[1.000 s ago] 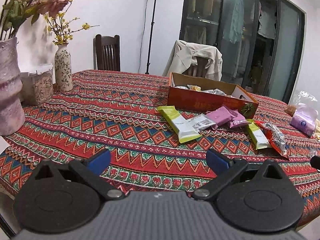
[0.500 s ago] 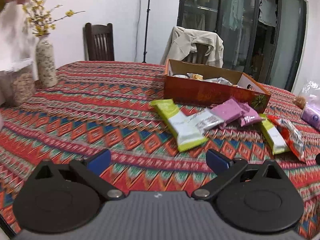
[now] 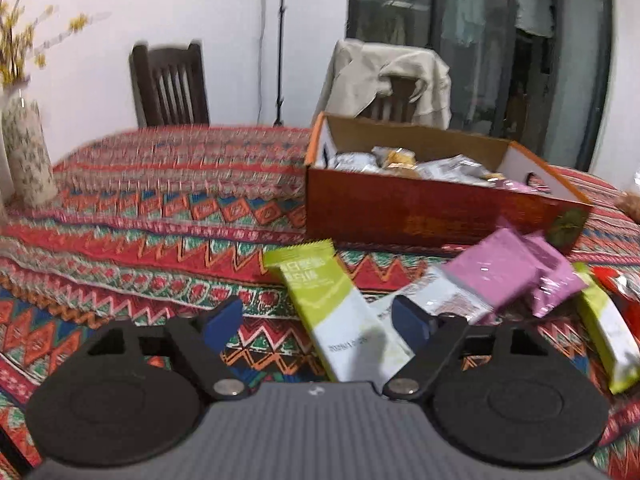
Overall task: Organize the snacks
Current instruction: 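Grasp a green-yellow bar packet with the left gripper while the right grasps a silver packet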
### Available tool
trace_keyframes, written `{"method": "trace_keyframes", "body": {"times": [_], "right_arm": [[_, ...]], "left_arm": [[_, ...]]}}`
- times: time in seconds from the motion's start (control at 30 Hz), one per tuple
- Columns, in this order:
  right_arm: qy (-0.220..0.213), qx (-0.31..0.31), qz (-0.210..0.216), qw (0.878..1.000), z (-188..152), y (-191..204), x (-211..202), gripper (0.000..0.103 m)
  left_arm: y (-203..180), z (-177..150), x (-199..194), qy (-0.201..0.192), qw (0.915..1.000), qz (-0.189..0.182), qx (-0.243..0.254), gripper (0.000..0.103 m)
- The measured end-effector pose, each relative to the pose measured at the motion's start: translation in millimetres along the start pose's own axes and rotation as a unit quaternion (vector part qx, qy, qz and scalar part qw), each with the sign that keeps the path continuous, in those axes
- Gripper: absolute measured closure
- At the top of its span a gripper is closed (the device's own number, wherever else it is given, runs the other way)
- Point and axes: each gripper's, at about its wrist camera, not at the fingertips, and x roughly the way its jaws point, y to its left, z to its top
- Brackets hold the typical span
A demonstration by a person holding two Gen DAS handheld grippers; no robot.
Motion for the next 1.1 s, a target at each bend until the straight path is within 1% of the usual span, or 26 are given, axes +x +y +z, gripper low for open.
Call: {"method": "trace_keyframes", "body": {"times": [0.13, 0.3, 0.33, 0.37, 0.4, 0.43, 0.47, 0.53, 0.63, 0.67, 0.7, 0.83, 0.9, 1.1], "right_arm": [[0.011, -0.005, -0.02, 1.0, 3.5, -4.9, 20.4, 0.019], [0.032, -0.004, -0.023, 0.999, 3.4, -9.7, 39.7, 0.019], [0.036, -0.005, -0.022, 0.999, 3.4, -10.1, 43.6, 0.019], [0.039, -0.007, -0.022, 0.999, 3.0, -9.7, 47.0, 0.019], [0.041, -0.006, -0.02, 0.999, 2.9, -9.6, 49.1, 0.019], [0.041, -0.005, -0.018, 0.999, 3.5, -9.9, 50.3, 0.019], [0.042, -0.004, -0.015, 0.999, 3.7, -10.0, 51.3, 0.019], [0.045, -0.003, -0.009, 0.999, 3.5, -10.3, 52.3, 0.021], [0.05, 0.011, 0.01, 0.999, 3.9, -14.9, 51.7, 0.033], [0.049, 0.012, 0.012, 0.999, 4.0, -15.8, 50.1, 0.045], [0.05, 0.009, 0.008, 0.999, 3.9, -15.6, 47.8, 0.048], [0.044, 0.006, 0.01, 0.999, -0.7, -14.1, 34.8, 0.049], [0.035, 0.006, 0.009, 0.999, -2.0, -12.6, 23.9, 0.049], [-0.002, -0.007, 0.016, 1.0, -4.5, -1.5, -25.8, 0.049]], "left_arm": [[3.7, 1.7, 15.8, 0.017, 0.9996, -0.013, -0.019, 0.024], [-2.6, -1.2, 26.3, 0.024, 0.9994, -0.023, -0.009, 0.025], [-3.4, -1.8, 27.5, 0.023, 0.9995, -0.022, -0.006, 0.028], [-5.8, -2.6, 27.6, 0.02, 0.9997, -0.014, 0.002, 0.035], [-7.7, -3.3, 27.7, 0.018, 0.9997, -0.01, 0.01, 0.04], [-9.2, -4.0, 27.1, 0.017, 0.9997, -0.01, 0.018, 0.052], [-10.5, -4.5, 25.6, 0.016, 0.9995, -0.007, 0.024, 0.06], [-9.1, -4.5, 23.3, 0.018, 0.9994, -0.018, 0.025, 0.064], [-6.0, -5.4, 18.8, 0.02, 0.9994, -0.027, 0.015, 0.065], [-5.8, -6.0, 15.5, 0.019, 0.9993, -0.028, 0.012, 0.065], [-5.5, -6.8, 12.1, 0.017, 0.9994, -0.03, 0.011, 0.065], [-5.5, -10.7, -12.8, 0.001, 0.9993, -0.037, 0.007, 0.065], [-5.2, -12.0, -29.9, -0.009, 0.9991, -0.04, 0.006, 0.065], [-8.0, -21.1, -87.1, -0.043, 0.9972, -0.059, 0.017, 0.065]]}}
